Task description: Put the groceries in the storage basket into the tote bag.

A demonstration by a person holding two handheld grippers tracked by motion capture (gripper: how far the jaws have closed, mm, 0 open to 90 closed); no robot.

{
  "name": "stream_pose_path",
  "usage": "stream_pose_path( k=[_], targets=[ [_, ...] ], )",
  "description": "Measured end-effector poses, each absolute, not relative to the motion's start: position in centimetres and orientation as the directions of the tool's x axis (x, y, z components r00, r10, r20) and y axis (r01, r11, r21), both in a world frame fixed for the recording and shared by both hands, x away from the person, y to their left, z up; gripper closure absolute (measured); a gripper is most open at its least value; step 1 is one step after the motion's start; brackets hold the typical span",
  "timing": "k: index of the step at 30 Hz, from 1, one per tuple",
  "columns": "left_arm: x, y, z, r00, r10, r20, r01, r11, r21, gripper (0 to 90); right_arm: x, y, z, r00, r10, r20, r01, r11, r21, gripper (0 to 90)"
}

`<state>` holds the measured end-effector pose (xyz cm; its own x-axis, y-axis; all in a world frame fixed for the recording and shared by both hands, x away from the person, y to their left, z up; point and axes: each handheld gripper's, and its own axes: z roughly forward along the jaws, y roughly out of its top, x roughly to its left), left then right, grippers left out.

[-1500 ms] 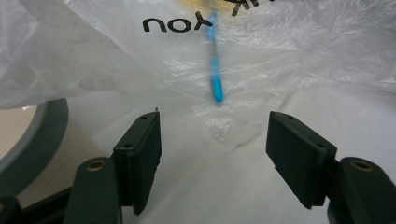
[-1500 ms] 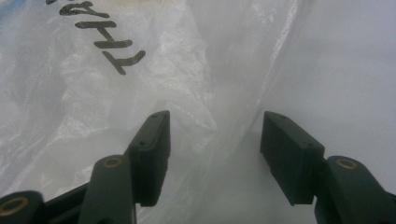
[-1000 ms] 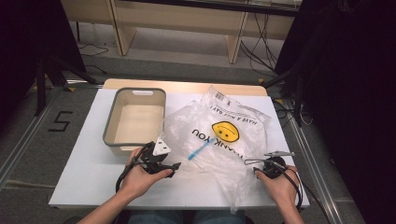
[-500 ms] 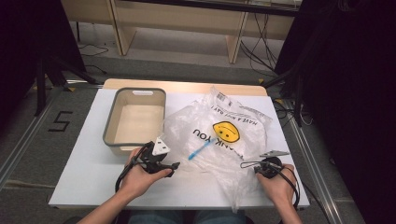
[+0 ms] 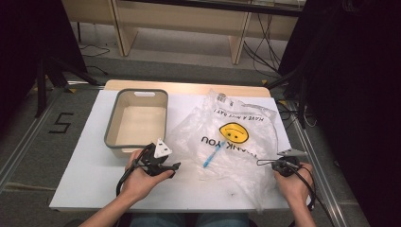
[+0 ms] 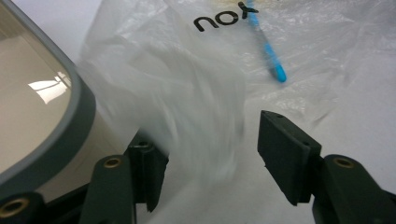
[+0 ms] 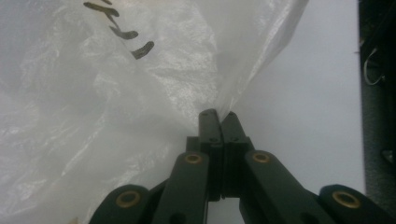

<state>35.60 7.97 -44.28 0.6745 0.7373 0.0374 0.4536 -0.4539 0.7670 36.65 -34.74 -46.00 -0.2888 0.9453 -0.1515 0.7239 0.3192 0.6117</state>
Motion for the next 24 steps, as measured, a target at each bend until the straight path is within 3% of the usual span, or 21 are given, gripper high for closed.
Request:
stream_pose_path(
  k=[7,12,16,20,24],
  targets=[
    [34.9,8.9,-43.8,0.618,0.786,0.017,0.478,-0.392,0.786,43.4,37.2,-35.4,-46.0,-0.27,0.944,-0.189,0.704,0.327,0.631,90.0],
    [35.4,9.4,-44.9,0.601,0.799,-0.013,0.534,-0.39,0.75,42.7,37.3,-35.6,-46.1,-0.261,0.946,-0.193,0.703,0.323,0.634,90.0],
    [35.8,9.3,-45.7,0.607,0.794,-0.015,0.555,-0.411,0.724,53.8,37.3,-35.5,-46.1,-0.26,0.946,-0.193,0.701,0.323,0.636,88.6],
    [36.0,9.1,-46.0,0.624,0.781,-0.005,0.557,-0.44,0.705,68.8,37.3,-35.4,-46.0,-0.246,0.951,-0.189,0.694,0.309,0.65,77.6],
    [36.1,8.8,-46.4,0.633,0.774,0.003,0.563,-0.463,0.685,78.1,37.0,-35.4,-45.4,-0.21,0.961,-0.181,0.676,0.276,0.683,64.9]
  ],
)
